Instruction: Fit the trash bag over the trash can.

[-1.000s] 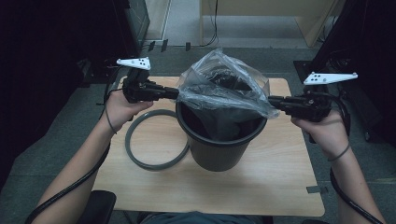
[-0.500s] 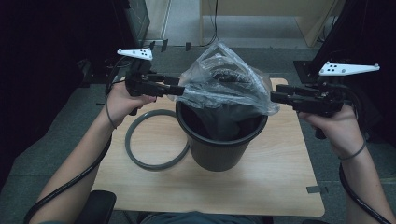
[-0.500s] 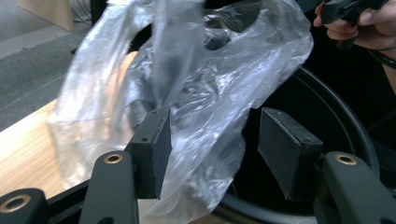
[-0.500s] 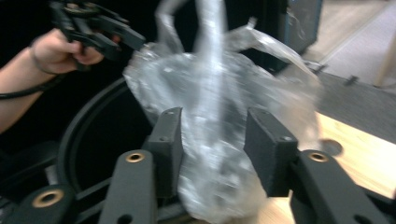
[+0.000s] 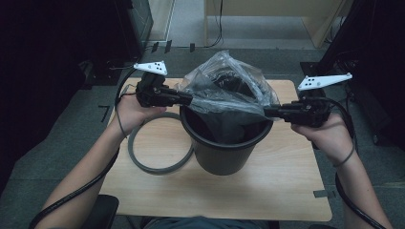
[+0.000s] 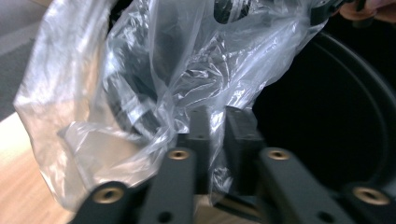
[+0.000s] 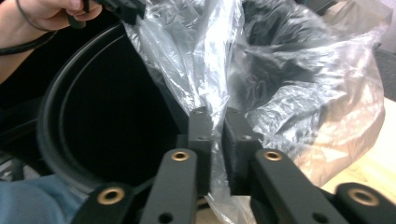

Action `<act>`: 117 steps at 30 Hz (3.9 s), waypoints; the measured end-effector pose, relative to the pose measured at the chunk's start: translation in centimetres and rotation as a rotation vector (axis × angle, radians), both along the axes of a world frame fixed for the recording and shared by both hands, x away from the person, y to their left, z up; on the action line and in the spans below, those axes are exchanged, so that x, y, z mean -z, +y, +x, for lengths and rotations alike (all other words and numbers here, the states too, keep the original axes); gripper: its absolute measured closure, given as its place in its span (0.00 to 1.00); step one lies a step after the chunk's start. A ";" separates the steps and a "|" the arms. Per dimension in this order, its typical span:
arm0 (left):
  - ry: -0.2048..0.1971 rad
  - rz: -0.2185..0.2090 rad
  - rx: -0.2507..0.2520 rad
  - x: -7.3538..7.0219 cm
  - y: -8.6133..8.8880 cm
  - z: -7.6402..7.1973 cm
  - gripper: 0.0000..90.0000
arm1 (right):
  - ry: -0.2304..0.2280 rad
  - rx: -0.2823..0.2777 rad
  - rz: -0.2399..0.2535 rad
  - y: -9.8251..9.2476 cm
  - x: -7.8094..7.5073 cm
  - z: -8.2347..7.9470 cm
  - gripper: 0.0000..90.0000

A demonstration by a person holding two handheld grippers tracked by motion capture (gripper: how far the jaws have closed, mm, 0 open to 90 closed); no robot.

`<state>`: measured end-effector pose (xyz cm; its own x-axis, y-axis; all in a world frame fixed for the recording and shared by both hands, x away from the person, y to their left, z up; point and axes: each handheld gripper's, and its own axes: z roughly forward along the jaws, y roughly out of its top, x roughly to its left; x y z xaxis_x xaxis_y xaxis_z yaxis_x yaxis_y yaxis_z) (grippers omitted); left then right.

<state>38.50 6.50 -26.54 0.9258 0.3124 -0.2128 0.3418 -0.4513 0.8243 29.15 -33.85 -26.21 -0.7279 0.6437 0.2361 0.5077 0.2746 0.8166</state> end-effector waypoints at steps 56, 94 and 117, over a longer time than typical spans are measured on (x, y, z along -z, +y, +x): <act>0.084 -0.125 0.047 3.9 5.2 -5.4 0.81 | 0.040 -0.187 -0.045 1.7 3.1 -5.8 0.83; 0.131 -0.048 0.134 6.2 2.2 -5.7 1.00 | 0.015 -0.246 -0.021 3.3 4.1 -6.1 1.00; 0.060 -0.108 0.059 2.8 4.7 -3.0 0.64 | -0.105 -0.097 0.037 -1.5 1.8 -6.8 0.70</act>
